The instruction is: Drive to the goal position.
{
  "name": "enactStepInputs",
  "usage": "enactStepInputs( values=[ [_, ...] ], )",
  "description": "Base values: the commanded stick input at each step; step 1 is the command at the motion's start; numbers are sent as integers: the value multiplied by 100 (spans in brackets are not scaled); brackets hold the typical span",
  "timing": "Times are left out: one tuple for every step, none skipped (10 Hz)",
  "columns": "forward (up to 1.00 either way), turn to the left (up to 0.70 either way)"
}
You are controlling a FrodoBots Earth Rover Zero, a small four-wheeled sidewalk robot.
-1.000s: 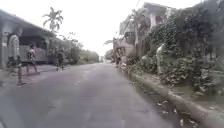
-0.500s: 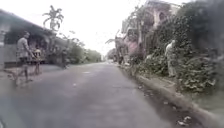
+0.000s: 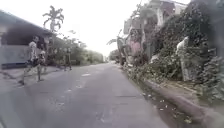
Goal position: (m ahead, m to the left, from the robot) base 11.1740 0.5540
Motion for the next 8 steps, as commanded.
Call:
enactStepInputs(
  values=[
    [100,6],
    [100,6],
    [100,6],
    [100,6],
    [100,6],
    [100,6],
    [100,6],
    [100,6]
  ],
)
